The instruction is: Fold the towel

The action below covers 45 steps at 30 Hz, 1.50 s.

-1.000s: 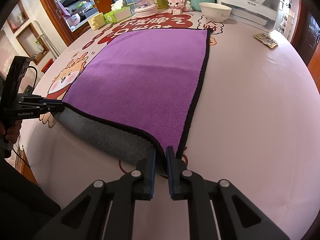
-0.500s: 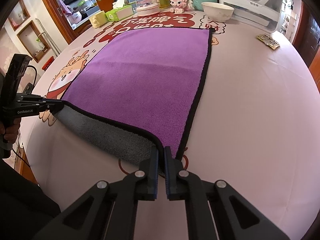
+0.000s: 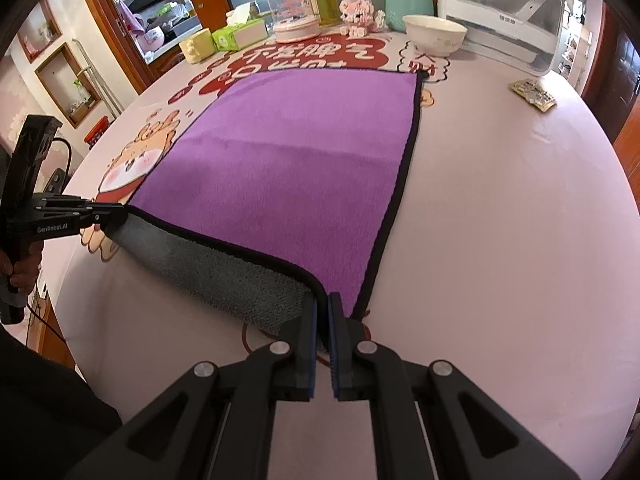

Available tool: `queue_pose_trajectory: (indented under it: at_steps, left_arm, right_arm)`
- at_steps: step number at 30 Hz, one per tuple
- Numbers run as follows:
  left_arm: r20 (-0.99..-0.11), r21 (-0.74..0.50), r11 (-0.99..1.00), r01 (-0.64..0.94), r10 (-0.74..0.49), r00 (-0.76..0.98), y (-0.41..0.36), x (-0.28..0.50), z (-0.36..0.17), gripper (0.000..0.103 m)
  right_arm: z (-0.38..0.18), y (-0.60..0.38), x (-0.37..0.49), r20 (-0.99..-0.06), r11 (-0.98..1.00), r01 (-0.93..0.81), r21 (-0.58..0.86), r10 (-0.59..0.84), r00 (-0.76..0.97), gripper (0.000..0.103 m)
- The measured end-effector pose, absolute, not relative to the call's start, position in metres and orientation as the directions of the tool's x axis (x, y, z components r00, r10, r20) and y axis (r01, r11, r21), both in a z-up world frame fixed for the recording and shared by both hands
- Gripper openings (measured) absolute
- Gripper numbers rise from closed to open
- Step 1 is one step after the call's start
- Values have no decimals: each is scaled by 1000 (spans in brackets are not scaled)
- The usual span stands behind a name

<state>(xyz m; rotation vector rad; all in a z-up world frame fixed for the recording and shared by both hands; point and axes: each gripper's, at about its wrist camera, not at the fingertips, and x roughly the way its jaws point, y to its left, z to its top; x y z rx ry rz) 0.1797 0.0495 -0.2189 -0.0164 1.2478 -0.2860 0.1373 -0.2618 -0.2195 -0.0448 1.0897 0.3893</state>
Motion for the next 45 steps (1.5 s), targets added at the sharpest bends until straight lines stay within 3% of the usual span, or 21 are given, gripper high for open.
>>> queue_pose_trajectory:
  at_steps: [27,45]
  left_arm:
    - [-761,-124,962,243,-249,599,43,284,-116,6]
    - [-710,-118,981,152,-190,678,38,373,-135,6]
  right_arm:
    - [-134,-266,234,-706,944,-330,-8,228,670,4]
    - [-143,-268,327,-623,957,-289,-24,212,753,5]
